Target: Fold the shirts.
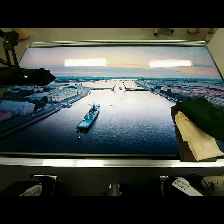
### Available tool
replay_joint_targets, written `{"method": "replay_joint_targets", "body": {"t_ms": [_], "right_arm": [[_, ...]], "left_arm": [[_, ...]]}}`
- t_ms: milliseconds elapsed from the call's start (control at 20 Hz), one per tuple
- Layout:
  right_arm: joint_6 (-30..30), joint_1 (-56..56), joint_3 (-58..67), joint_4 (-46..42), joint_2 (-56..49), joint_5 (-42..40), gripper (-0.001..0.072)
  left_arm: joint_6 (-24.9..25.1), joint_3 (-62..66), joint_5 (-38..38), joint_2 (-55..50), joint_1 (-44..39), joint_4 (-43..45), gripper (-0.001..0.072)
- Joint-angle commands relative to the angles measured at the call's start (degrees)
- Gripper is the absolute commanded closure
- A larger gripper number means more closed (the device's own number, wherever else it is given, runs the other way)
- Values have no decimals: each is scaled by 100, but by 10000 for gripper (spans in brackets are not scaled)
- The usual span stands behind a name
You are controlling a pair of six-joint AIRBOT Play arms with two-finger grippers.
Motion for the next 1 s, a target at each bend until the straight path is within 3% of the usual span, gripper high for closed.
{"method": "replay_joint_targets", "body": {"t_ms": [0, 100, 150, 200, 250, 400, 500, 550, 600, 700, 750, 800, 850, 900, 950], "right_arm": [[22, -28, -1488, -660, 393, -111, 694], [24, -28, -2312, -710, 616, -640, 683], [22, -28, -2546, -693, 634, -874, 460], [-52, -28, -2599, -699, 627, -1025, 128], [-269, -28, -2538, -728, 632, -1327, 27], [-581, -20, -1598, -422, 627, -2052, 83], [-741, 299, -627, 2, 627, -2868, 94], [-756, 693, -170, 35, 621, -3246, 108], [-756, 1220, 192, 11, 579, -3499, 109], [-586, 2450, 553, -50, 402, -3565, 109], [-308, 3119, 553, -144, 278, -3451, 109], [-83, 3705, 553, -308, 90, -3204, 109], [26, 4214, 553, -398, -160, -2846, 108], [22, 4629, 553, -341, -470, -2367, 104], [20, 4898, 553, -269, -763, -1956, 90]], "left_arm": [[7, -2, 4, 0, -2, 0, 684], [2, -2, 4, 0, -2, 0, 684], [2, -2, 4, 0, -2, -2, 684], [2, -2, 0, 2, -2, -2, 684], [0, -2, 0, 2, -2, -2, 684], [2, 92, 4, 0, -2, -136, 685], [2, 442, 52, -61, -131, 258, 686], [-74, 686, 44, -170, -273, 874, 687], [-481, 946, 20, -345, -466, 1744, 687], [-1207, 1285, -280, -785, -828, 3136, 685], [-1379, 1294, -474, -970, -940, 3348, 675], [-1386, 1283, -831, -1172, -999, 3265, 537], [-1386, 1272, -1344, -1362, -1045, 3150, 223], [-1377, 1169, -1882, -1541, -1067, 3049, 7], [-1379, 911, -2083, -1593, -1080, 2964, 8]]}}
